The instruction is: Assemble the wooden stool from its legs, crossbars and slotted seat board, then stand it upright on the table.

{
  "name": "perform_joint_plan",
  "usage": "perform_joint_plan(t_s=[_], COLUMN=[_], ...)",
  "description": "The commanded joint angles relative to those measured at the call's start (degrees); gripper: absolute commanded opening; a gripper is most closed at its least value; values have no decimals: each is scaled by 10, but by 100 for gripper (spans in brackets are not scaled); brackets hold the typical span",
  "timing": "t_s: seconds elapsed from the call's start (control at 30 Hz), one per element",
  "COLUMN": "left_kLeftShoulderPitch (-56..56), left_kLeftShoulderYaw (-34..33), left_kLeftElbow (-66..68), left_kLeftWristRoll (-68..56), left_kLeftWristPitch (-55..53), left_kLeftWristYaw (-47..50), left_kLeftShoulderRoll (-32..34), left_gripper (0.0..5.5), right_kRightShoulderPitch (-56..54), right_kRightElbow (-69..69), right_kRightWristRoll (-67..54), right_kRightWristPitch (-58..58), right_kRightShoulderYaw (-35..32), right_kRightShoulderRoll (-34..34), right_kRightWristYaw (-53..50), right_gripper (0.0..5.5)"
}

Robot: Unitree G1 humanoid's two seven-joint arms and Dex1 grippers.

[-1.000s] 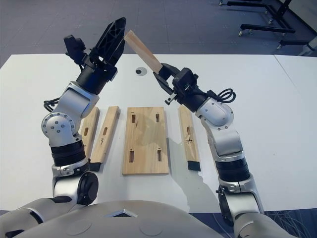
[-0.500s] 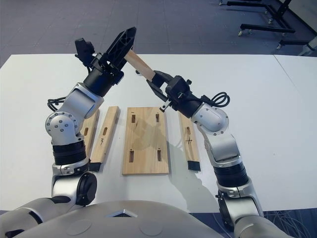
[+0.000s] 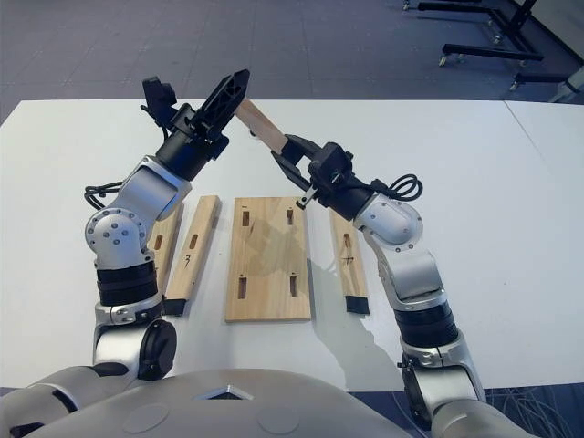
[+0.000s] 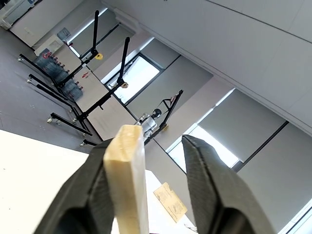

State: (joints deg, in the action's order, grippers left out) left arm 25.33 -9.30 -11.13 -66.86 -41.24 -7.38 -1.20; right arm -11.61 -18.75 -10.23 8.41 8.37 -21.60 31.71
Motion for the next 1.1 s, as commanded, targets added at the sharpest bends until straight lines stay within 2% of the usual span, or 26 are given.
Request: perform_joint_plan(t_s=[0.03, 0.2, 0.53, 0.87, 0.9, 1.1], left_kLeftShoulderPitch=[-7, -5, -13, 0, 2, 5], left_kLeftShoulderYaw=[1, -9, 6, 10, 12, 11], left_kLeftElbow=[-32, -27, -28, -21, -18, -14], left_kLeftWristRoll=[-19, -20, -20, -11, -8, 2], left_kLeftWristPitch=[1, 9, -10, -15, -14, -10], left_kLeftWristYaw=[-27, -26, -28, -39, -39, -41], left_kLeftShoulderRoll=[2, 0, 3, 19, 20, 22], left_gripper=[137, 62, 57, 52, 51, 37], right_kRightShoulderPitch=[-4, -12, -15, -17, -15, 1], right_kRightElbow=[1, 6, 7, 2, 0, -2], right_kRightWristRoll=[-1, -1, 16, -38, -40, -59], right_kRightWristPitch=[16, 10, -9, 26, 31, 52], right_kRightShoulderYaw=[-11, -13, -10, -39, -39, -60], right_kRightShoulderRoll=[-2, -8, -17, -38, -36, -3], right_kRightWristYaw=[-5, 0, 2, 39, 36, -1], right_gripper=[131, 130, 130, 130, 168, 281])
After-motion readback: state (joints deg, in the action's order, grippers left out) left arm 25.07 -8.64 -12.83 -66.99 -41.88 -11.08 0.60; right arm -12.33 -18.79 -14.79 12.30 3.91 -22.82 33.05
